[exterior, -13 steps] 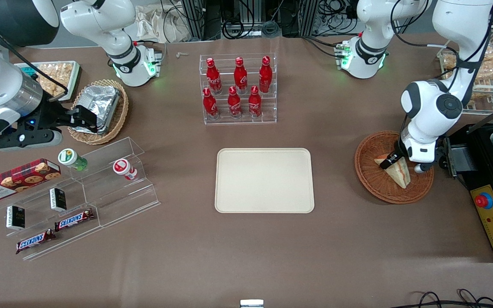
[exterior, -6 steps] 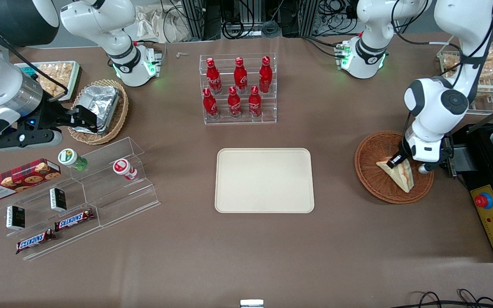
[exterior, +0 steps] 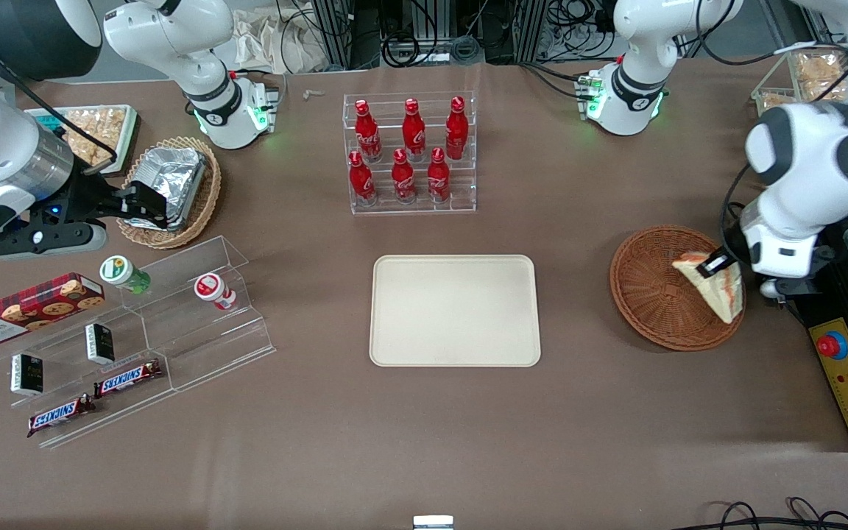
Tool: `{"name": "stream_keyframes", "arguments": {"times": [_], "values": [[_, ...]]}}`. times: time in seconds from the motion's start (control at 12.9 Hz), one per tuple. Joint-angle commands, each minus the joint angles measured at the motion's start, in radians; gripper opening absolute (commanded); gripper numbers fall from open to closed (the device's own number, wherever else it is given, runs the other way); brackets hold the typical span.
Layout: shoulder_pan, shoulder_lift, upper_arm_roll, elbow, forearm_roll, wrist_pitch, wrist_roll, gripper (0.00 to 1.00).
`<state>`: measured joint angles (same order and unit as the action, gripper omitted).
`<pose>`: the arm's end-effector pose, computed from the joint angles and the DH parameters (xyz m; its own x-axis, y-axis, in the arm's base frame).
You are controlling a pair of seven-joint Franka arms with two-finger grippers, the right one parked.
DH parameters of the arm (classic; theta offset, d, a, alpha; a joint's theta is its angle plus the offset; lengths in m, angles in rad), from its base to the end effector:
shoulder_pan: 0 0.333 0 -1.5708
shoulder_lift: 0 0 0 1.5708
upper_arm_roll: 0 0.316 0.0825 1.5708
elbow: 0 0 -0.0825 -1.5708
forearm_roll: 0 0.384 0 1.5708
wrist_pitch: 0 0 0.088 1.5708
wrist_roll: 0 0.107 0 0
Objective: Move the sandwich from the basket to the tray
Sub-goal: 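Lift the sandwich up out of the basket with the left gripper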
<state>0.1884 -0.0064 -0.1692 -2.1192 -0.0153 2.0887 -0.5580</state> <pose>0.5373 0.0095 0.4130 0.8334 0.5520 -0.0269 0.5521 -0.8338 -0.0026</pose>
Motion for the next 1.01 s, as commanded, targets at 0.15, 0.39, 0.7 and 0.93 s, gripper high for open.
{"name": "stream_keyframes", "arguments": {"times": [0.15,0.39,0.7,0.93], "values": [[-0.004,0.020,-0.045,0.342,0.017,-0.390,0.049,0.00],[-0.004,0.019,-0.150,0.488,0.027,-0.513,0.047,0.00],[-0.006,0.022,-0.288,0.545,0.034,-0.555,0.036,0.00],[-0.006,0.029,-0.354,0.550,0.034,-0.549,0.030,0.00]]}}
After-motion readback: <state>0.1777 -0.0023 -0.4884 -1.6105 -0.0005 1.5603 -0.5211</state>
